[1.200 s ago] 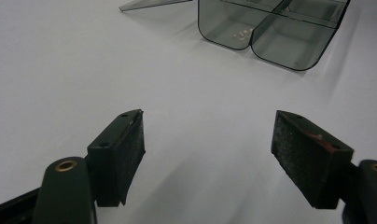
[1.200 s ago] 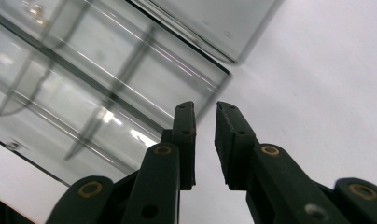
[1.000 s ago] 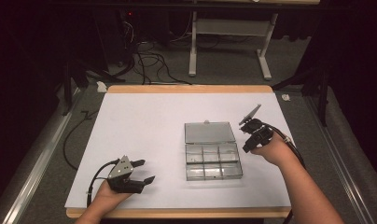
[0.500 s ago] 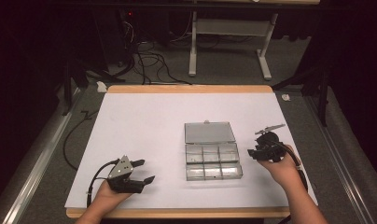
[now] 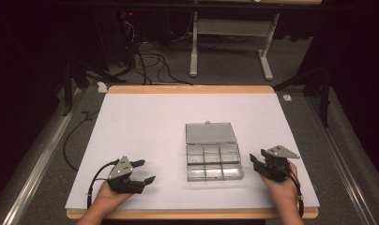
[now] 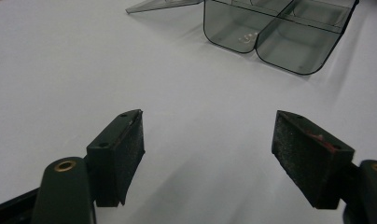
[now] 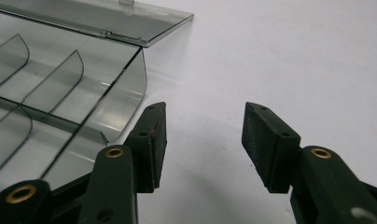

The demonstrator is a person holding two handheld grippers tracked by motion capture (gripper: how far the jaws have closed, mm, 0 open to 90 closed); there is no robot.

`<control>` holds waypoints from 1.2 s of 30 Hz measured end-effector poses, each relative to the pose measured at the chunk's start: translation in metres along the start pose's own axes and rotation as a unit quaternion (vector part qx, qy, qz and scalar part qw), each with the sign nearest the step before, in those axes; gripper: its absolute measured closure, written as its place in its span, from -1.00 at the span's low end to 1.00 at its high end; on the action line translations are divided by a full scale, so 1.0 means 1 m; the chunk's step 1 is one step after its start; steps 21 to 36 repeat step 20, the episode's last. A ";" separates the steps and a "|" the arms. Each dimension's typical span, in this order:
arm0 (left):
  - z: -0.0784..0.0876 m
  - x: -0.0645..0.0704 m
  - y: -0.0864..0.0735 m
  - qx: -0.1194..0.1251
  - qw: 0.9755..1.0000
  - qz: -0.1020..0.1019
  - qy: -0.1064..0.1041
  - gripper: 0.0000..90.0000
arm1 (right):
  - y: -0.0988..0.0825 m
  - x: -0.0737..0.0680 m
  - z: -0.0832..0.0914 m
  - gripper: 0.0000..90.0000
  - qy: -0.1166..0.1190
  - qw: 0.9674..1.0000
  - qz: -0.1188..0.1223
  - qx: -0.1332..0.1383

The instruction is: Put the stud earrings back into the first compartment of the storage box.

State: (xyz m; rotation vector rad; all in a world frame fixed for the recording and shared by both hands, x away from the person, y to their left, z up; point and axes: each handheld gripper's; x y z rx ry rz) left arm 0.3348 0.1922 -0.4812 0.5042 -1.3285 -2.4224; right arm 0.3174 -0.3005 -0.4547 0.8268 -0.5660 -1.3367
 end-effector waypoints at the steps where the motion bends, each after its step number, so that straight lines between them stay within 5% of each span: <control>1: 0.000 0.000 0.000 0.000 1.000 0.001 0.000 -0.43 | -0.006 0.000 0.001 0.11 -0.004 1.000 -0.004 0.013; 3: 0.000 0.000 0.000 0.000 1.000 0.001 -0.001 -0.43 | -0.027 0.003 0.004 0.04 -0.005 0.997 -0.031 0.064; 7: -0.001 -0.001 0.000 0.001 1.000 0.000 -0.006 -0.42 | -0.030 -0.001 0.009 -0.04 -0.015 0.995 -0.024 0.092; 13: -0.001 0.000 0.001 -0.002 1.000 -0.004 -0.004 -0.43 | -0.030 -0.009 0.004 -0.11 -0.031 0.997 0.018 0.075; 19: -0.002 -0.001 0.001 -0.003 1.000 0.000 -0.004 -0.43 | -0.029 0.000 0.005 -0.16 -0.006 0.997 -0.019 0.070; 36: -0.002 -0.001 0.001 -0.003 1.000 0.000 -0.005 -0.43 | -0.029 0.000 0.005 -0.17 -0.005 0.997 -0.021 0.071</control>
Point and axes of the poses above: each handheld gripper's, and its own axes: z roughly backward along the jaws, y roughly out of its top, x roughly to its right, and after that the axes turned 11 degrees about -z, right-handed
